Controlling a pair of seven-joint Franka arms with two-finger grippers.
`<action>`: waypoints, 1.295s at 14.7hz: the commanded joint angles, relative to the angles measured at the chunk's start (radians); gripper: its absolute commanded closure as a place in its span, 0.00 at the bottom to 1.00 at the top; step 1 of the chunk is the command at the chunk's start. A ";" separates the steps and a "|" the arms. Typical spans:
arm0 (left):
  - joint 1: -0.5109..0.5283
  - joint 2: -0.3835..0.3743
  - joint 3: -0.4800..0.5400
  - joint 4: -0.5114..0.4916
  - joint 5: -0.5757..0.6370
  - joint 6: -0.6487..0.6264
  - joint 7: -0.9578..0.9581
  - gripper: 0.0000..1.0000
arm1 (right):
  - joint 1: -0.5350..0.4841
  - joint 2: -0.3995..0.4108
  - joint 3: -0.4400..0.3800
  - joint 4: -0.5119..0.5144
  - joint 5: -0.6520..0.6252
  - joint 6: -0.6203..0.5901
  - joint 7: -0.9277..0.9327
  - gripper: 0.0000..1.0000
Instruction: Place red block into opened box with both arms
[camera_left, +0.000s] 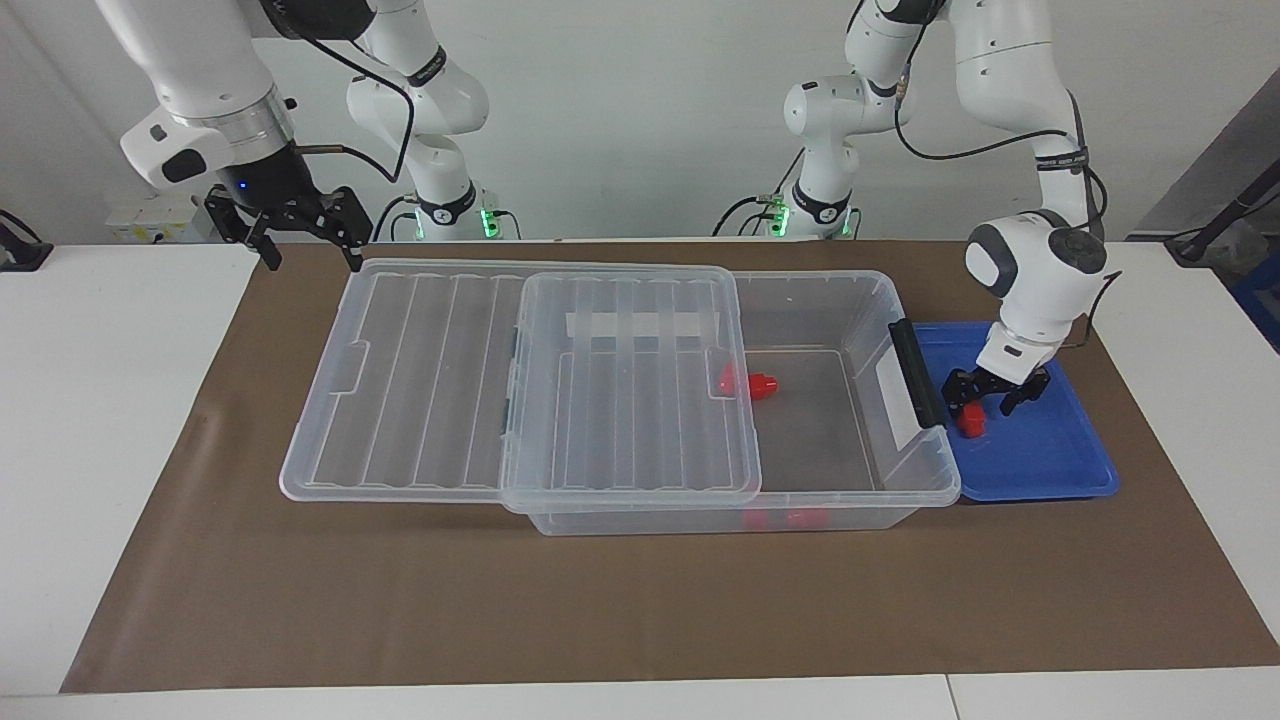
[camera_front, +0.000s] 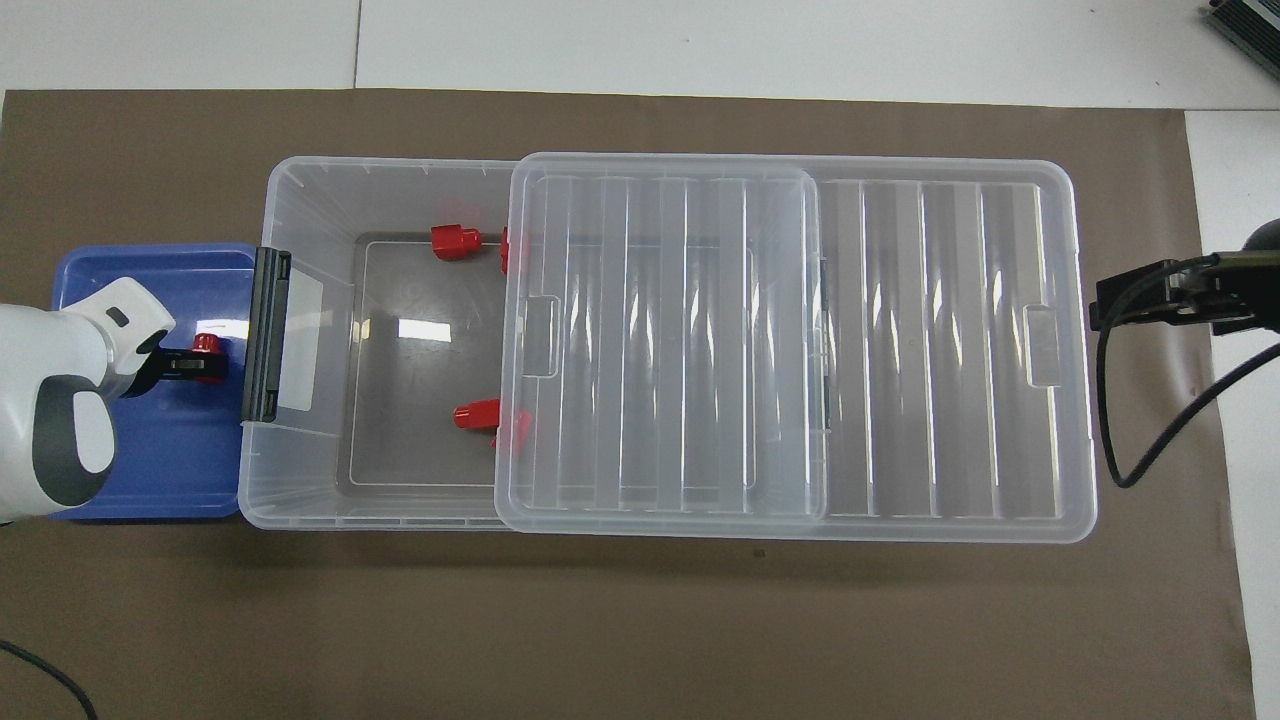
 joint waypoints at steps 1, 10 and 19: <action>-0.001 -0.032 -0.001 -0.037 0.019 0.014 -0.026 0.99 | 0.028 0.006 -0.037 0.022 -0.007 -0.033 0.022 0.00; -0.003 -0.030 -0.009 0.180 0.020 -0.284 -0.014 1.00 | 0.021 -0.012 -0.036 -0.015 0.001 -0.040 0.023 0.00; -0.140 -0.064 -0.096 0.612 -0.087 -0.856 -0.483 1.00 | 0.018 -0.014 -0.037 -0.020 0.002 -0.032 0.029 0.00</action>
